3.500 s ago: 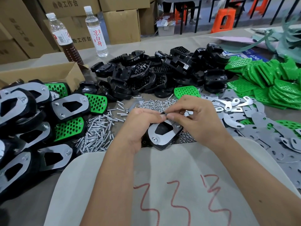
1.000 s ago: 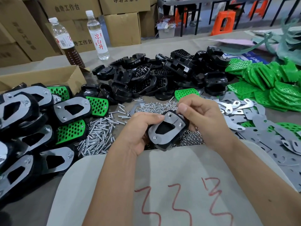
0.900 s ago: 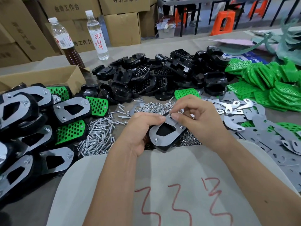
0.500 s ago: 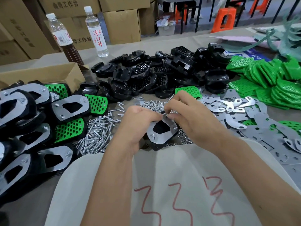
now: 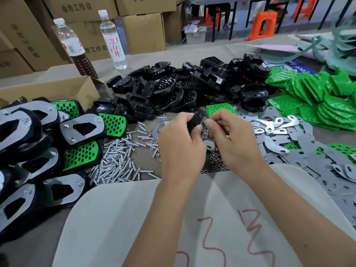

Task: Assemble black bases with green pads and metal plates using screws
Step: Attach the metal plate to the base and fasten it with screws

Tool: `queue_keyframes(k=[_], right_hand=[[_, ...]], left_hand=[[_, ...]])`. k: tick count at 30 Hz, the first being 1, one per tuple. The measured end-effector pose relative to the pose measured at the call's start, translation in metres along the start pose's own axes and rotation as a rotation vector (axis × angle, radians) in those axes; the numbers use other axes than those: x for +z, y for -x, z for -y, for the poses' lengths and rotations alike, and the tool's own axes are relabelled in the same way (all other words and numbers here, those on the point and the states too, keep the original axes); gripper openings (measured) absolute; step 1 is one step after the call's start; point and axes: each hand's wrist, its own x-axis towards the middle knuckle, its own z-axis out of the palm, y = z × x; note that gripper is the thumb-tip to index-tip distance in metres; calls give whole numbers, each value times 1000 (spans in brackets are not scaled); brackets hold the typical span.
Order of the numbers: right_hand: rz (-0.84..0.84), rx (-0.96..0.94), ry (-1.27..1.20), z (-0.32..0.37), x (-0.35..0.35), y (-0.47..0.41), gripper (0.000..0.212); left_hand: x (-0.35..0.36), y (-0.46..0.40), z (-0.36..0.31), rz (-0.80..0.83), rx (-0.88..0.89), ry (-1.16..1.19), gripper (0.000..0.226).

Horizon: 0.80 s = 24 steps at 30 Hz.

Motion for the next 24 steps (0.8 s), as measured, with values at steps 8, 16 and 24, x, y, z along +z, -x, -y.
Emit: queue_keyframes(k=[8,16,24], right_hand=[[-110,-39,-66,0,0,0,15],[-151,-338,258,-4,-8,-5,13],[-102,-224,236,1,-2,-4,21]], left_hand=[[10,10,-6,-144,99,-90,25],[12,11,-7,-106,12,0,20],[16,16,-12,-175,63,4,21]])
